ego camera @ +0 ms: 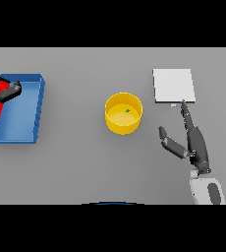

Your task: Pick up the red beaker and tilt it to pour out 1 green nut into yellow bowl. Pick up the yellow bowl and place it on the metallic measuring scale.

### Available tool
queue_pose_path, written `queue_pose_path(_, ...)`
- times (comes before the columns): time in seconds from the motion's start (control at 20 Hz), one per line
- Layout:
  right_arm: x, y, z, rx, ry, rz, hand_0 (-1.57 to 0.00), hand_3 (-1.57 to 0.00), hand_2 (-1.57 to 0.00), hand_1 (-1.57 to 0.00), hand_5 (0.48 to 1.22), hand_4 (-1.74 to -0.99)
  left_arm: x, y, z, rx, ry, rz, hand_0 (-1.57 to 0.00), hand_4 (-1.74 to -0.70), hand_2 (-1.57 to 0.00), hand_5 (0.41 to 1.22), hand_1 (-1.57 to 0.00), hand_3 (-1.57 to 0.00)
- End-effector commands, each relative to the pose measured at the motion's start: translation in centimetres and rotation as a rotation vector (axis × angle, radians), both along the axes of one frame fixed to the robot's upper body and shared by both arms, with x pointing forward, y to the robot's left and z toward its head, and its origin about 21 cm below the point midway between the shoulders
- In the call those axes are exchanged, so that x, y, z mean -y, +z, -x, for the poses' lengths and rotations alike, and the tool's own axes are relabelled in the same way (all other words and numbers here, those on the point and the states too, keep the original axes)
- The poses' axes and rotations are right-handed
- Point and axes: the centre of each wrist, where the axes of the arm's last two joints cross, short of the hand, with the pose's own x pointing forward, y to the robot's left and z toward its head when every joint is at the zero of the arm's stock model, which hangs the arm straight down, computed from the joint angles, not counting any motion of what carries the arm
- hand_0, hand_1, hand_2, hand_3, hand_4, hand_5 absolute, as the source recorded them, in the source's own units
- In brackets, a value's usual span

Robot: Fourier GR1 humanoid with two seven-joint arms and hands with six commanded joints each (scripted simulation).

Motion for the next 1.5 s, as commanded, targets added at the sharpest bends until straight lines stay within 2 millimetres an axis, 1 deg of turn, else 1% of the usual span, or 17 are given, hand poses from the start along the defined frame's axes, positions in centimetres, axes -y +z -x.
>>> queue_pose_path(0.0,0.1,-0.2,0.0,-0.014,0.000,0.005,0.00,0.00,0.00,0.00,0.667,-1.184,-0.1,0.2,0.0,-0.012,-0.008,0.000,-0.48,-0.88,-0.39,0.710,-0.39,-0.37)
queue_pose_path(0.05,-0.2,-0.1,0.2,-0.006,0.008,-0.009,0.00,0.00,0.00,0.00,0.667,-1.187,0.3,0.2,-0.1,-0.017,-0.026,0.012,-0.38,-0.85,-0.31,0.698,-0.31,-0.30)
queue_pose_path(0.15,-0.2,-0.2,0.1,-0.009,0.001,0.005,0.00,0.00,0.00,0.00,0.666,-1.187,0.1,0.0,0.1,-0.025,-0.016,0.027,-0.24,-0.82,-0.20,0.684,-0.20,-0.19)
queue_pose_path(0.2,-0.5,0.0,0.4,-0.009,0.005,-0.002,0.00,0.00,0.00,0.00,0.668,-1.188,0.3,0.1,-0.1,-0.016,-0.018,0.023,-0.19,-0.80,-0.16,0.679,-0.16,-0.15)
queue_pose_path(0.3,-0.5,0.1,-0.1,-0.031,-0.004,0.008,0.00,0.00,0.00,0.00,0.660,-1.193,0.1,0.0,-0.4,0.015,-0.016,0.037,-0.12,-0.79,-0.10,0.674,-0.10,-0.10)
queue_pose_path(0.4,-0.7,0.1,-0.1,-0.028,-0.003,0.047,0.00,0.00,0.00,0.00,0.660,-1.195,0.0,0.7,-0.7,0.059,-0.021,0.051,-0.08,-0.78,-0.06,0.674,-0.06,-0.06)
queue_pose_path(0.5,-0.9,0.2,-0.2,-0.023,0.007,0.083,0.00,0.00,0.00,0.00,0.662,-1.198,0.2,0.6,-0.8,0.085,-0.030,0.073,-0.05,-0.79,-0.04,0.671,-0.04,-0.04)
queue_pose_path(0.6,-1.1,0.7,-0.7,-0.003,0.090,0.093,0.00,0.00,0.00,0.00,0.694,-1.162,0.2,0.6,-1.0,0.099,-0.033,0.078,-0.03,-0.78,-0.03,0.679,-0.03,-0.02)
queue_pose_path(0.7,-1.2,1.9,-1.7,0.016,0.155,0.184,0.00,0.00,0.00,0.00,0.709,-1.202,0.6,0.4,-0.9,0.092,-0.031,0.073,-0.02,-0.78,-0.02,0.693,-0.02,-0.02)
queue_pose_path(0.75,-0.9,2.1,-2.5,0.006,0.194,0.229,0.00,0.00,0.00,0.00,0.709,-1.221,0.5,0.4,-0.9,0.089,-0.030,0.071,-0.02,-0.78,-0.01,0.700,-0.01,-0.01)
queue_pose_path(0.8,-1.2,2.4,-3.1,0.004,0.231,0.271,0.00,0.00,0.00,0.00,0.707,-1.234,0.4,0.3,-0.9,0.089,-0.032,0.074,-0.01,-0.79,-0.01,0.704,-0.01,-0.01)
queue_pose_path(0.95,-1.4,3.8,-4.4,0.007,0.303,0.480,0.00,0.00,0.00,0.00,0.683,-1.278,0.8,0.3,-1.0,0.091,-0.042,0.079,-0.01,-0.79,0.00,0.710,0.00,0.00)
queue_pose_path(1.1,-1.8,5.3,-5.9,0.064,0.417,0.693,0.00,0.00,0.00,0.00,0.669,-1.278,0.5,0.2,-0.9,0.082,-0.030,0.080,0.00,-0.80,0.00,0.708,0.00,0.00)
queue_pose_path(1.15,-2.5,6.0,-6.7,0.074,0.451,0.758,0.00,0.00,0.00,0.00,0.668,-1.276,0.8,0.4,-1.0,0.089,-0.034,0.081,0.00,-0.79,0.00,0.712,0.00,0.00)
queue_pose_path(1.2,-3.2,6.1,-7.1,0.076,0.488,0.800,0.00,0.00,0.00,0.00,0.666,-1.276,0.5,0.5,-0.9,0.092,-0.041,0.083,0.00,-0.79,0.00,0.716,0.00,0.00)
queue_pose_path(1.4,-5.1,6.6,-8.7,0.084,0.597,0.906,0.00,0.00,0.00,0.00,0.656,-1.273,0.8,0.2,-0.9,0.079,-0.049,0.078,0.00,-0.80,0.00,0.723,0.00,0.00)
queue_pose_path(1.45,-5.0,6.8,-9.1,0.081,0.620,0.927,0.00,0.00,0.00,0.00,0.656,-1.274,0.9,0.0,-0.9,0.077,-0.048,0.081,0.00,-0.80,0.00,0.723,0.00,0.00)
